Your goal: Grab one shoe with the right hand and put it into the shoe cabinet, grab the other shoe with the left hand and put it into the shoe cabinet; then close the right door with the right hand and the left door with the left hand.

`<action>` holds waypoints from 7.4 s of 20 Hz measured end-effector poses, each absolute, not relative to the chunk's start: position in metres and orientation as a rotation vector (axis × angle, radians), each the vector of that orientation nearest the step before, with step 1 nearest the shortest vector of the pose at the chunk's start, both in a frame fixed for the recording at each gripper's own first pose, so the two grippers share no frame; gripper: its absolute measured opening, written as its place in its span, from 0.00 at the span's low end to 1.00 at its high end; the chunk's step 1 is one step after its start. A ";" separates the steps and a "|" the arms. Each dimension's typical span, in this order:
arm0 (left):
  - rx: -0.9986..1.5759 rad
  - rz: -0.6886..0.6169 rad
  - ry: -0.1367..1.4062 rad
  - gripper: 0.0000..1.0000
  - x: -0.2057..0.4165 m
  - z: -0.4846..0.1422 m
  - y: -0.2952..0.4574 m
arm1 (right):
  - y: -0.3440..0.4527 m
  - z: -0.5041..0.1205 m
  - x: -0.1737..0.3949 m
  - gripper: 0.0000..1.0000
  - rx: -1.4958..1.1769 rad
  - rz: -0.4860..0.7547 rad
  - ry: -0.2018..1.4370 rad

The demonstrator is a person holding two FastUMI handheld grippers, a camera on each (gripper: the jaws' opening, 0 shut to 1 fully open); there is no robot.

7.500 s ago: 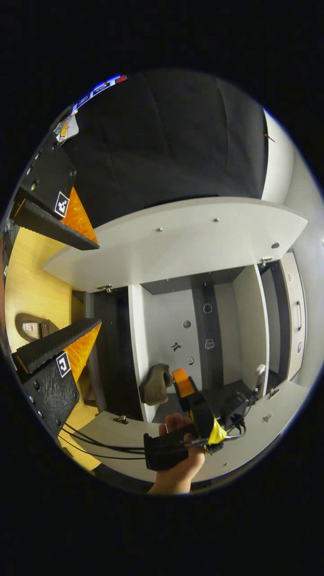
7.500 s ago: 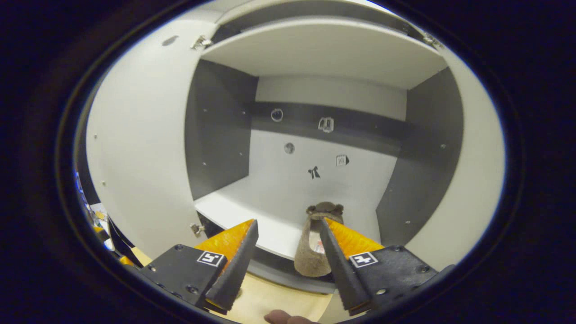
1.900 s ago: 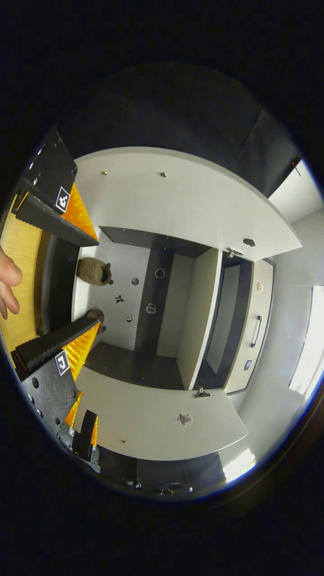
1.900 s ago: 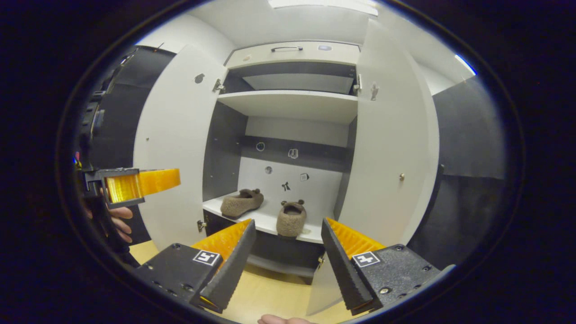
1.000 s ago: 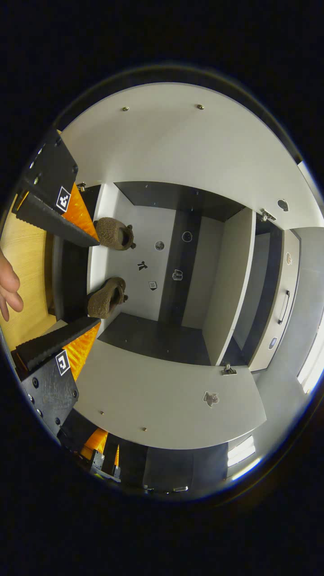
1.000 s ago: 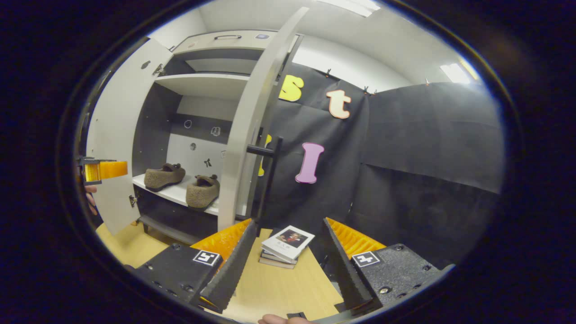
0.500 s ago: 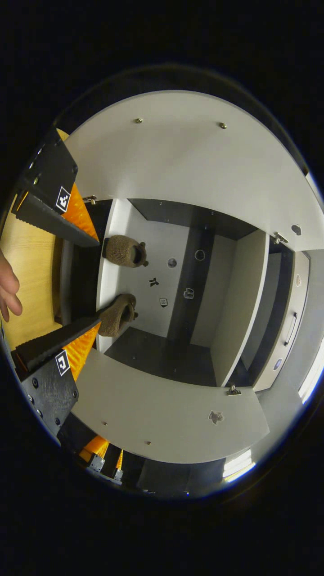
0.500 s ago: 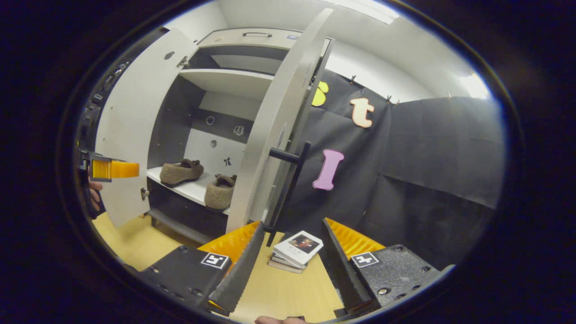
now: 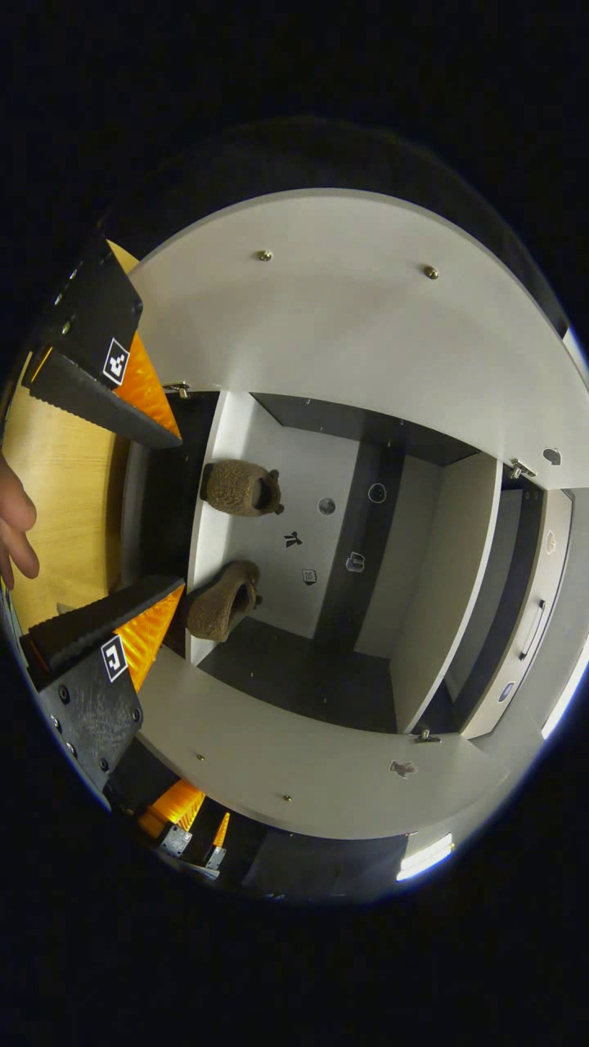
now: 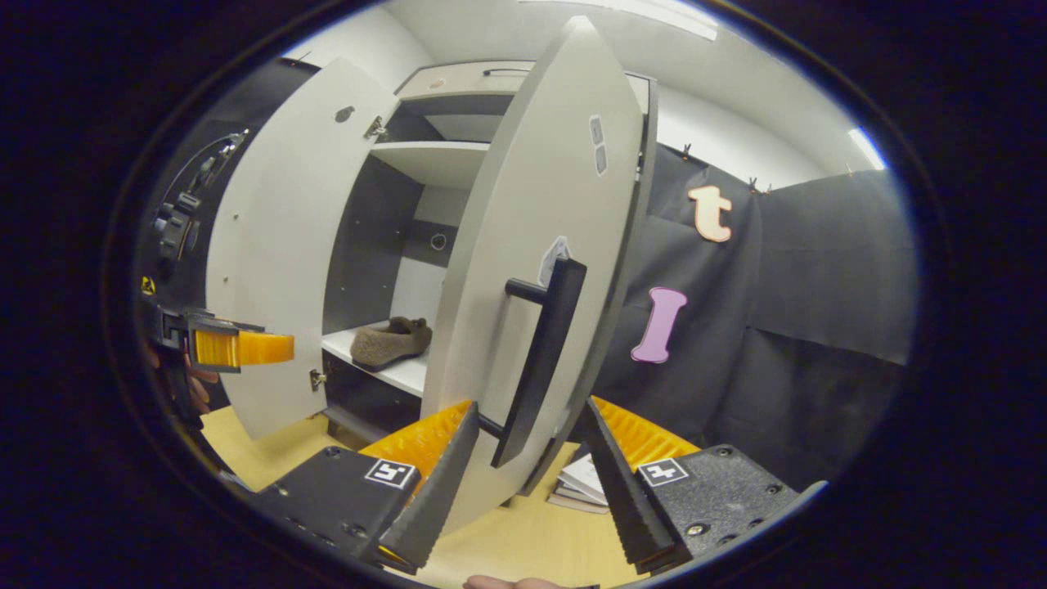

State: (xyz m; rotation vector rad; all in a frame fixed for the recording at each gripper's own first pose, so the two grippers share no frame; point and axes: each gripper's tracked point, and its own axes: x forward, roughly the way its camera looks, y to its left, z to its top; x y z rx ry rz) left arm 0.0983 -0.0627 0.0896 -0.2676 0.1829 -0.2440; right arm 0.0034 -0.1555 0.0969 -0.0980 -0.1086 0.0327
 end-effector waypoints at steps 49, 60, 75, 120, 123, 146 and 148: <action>-0.102 -0.029 0.001 0.82 0.070 0.138 0.123 | -0.068 0.043 0.037 0.88 -0.076 0.250 0.100; -0.118 -0.454 -0.018 0.90 0.100 0.153 -0.072 | -0.115 0.031 0.017 0.88 -0.008 0.148 0.134; -0.058 -0.094 -0.082 0.96 0.079 0.167 -0.017 | -0.132 0.086 0.019 0.88 0.084 0.130 -0.044; -0.033 -0.184 -0.037 0.96 0.057 0.164 -0.072 | -0.132 0.129 -0.031 0.92 0.077 0.012 -0.245; -0.030 -0.177 -0.040 0.96 0.057 0.167 -0.062 | -0.126 0.133 -0.025 0.92 0.095 0.007 -0.243; -0.082 -0.151 -0.019 0.96 0.081 0.147 -0.045 | -0.113 0.133 0.003 0.92 0.066 0.030 -0.217; -0.073 -0.147 -0.013 0.96 0.081 0.145 -0.044 | -0.113 0.132 0.004 0.92 0.060 0.035 -0.215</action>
